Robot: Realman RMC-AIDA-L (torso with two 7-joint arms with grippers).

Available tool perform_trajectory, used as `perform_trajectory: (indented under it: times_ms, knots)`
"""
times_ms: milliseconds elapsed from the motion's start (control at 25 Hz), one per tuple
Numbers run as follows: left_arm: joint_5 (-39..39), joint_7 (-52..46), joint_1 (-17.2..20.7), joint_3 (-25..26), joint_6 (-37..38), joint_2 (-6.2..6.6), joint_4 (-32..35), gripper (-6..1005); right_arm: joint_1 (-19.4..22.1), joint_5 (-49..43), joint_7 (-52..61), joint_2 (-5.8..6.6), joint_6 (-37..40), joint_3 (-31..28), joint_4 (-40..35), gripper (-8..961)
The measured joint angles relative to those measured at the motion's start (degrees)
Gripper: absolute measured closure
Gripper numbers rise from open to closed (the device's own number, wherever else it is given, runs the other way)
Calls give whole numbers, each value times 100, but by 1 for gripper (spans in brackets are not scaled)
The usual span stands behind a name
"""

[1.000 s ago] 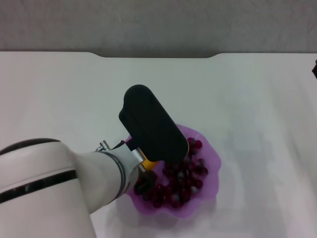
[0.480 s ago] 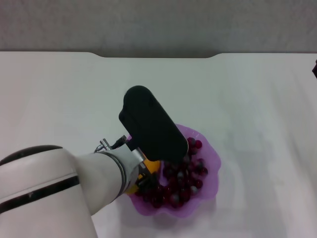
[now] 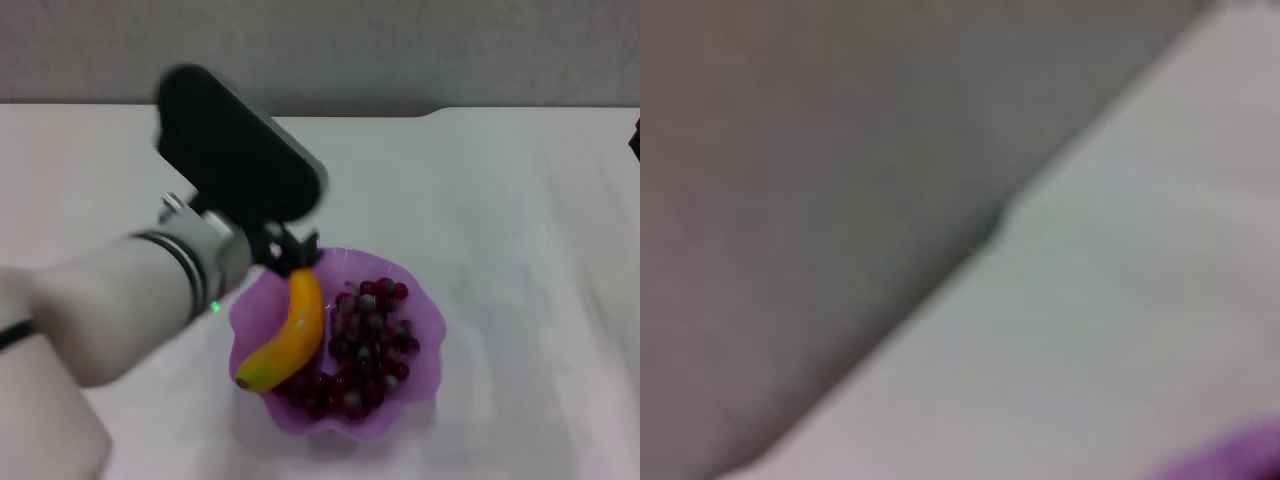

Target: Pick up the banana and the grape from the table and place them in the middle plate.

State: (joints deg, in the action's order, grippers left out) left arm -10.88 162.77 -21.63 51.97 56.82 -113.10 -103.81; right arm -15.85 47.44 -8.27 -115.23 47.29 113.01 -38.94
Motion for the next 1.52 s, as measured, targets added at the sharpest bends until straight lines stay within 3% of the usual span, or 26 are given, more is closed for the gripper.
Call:
perform_trajectory:
  times_ms: [160,280,320,400,760,1000,1280,1520]
  knots:
    - [-229,-61,580,718,-985,-114,-112,108,-5,-3,-4,1,0,1,7,126]
    - [-208,-119,1076,1423,-2160,-283,-16,108,-6,-6,-4,1,0,1,9,126]
    - [-208,-119,1076,1423,-2160,-283,-16,109,-6,-9,-6,0,0,3,9,127]
    - [-147,-219,1289,1803,-2951,-309,232,109,-7,-21,-11,0,0,21,10,127]
    - [78,-848,1332,2707,-4959,-317,1573,108,-19,-51,-34,1,65,122,26,127]
    - [195,-928,1243,3164,-5618,-318,2171,108,-170,-67,-120,7,516,391,290,127]
    - [471,-1044,966,3608,-6606,-313,3335,108,-256,-60,-113,6,838,511,430,126]
    - [462,-1065,924,3643,-6676,-301,3492,108,-255,-23,132,5,700,515,362,126]
